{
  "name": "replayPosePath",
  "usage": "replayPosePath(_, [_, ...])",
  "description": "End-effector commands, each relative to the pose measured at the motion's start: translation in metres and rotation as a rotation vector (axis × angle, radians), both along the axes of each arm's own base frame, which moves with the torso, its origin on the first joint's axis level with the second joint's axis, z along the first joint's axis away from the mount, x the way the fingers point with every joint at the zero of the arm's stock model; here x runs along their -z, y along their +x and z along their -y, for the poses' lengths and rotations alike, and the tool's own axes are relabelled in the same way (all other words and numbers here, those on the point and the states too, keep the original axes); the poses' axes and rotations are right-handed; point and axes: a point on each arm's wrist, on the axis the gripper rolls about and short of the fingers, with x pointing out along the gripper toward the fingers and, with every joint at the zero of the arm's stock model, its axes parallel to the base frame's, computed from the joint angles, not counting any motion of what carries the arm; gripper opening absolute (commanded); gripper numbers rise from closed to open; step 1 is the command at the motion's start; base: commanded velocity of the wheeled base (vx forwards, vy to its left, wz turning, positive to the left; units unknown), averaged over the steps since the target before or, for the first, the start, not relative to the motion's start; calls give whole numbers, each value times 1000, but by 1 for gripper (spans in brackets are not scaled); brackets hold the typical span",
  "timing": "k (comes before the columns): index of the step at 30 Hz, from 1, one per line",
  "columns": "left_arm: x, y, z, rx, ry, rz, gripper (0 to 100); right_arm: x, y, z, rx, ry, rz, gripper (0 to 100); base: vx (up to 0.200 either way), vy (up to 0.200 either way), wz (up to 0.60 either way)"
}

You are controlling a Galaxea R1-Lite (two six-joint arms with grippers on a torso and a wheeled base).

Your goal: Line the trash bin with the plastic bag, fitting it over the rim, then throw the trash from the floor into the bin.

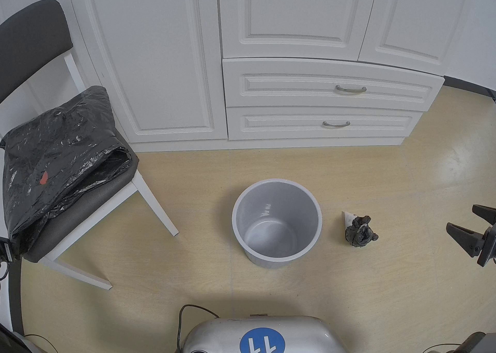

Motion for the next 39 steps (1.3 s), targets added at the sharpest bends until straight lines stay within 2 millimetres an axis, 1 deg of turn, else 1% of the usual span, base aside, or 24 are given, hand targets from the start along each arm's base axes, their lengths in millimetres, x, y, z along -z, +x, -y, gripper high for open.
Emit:
replayPosePath(1, [11,8,-11,0,-31,-22,100,-1,-2,-2,-20,3,9,100,0,0,0])
replayPosePath(8, [15,13,-18,-5,-12,-3,100,-1,-2,-2,-21,3,11,100,0,0,0])
replayPosePath(14, [11,18,-16,-1,-52,64,100,-1,-2,-2,-21,3,11,100,0,0,0])
replayPosePath(19, [8,22,-16,8,-49,99,100,-1,-2,-2,-23,3,10,100,0,0,0])
replayPosePath(26, [0,24,-20,-9,13,162,100,-1,-2,-2,-25,5,11,100,0,0,0])
replayPosePath(28, [-6,25,-23,-54,60,204,100,-2,-3,-2,-25,6,15,100,0,0,0])
replayPosePath(31, [-12,27,-24,-70,105,255,100,-2,-3,-2,-25,6,15,100,0,0,0])
replayPosePath(39, [-13,33,-25,-58,110,265,100,-2,-3,-2,-25,7,19,100,0,0,0])
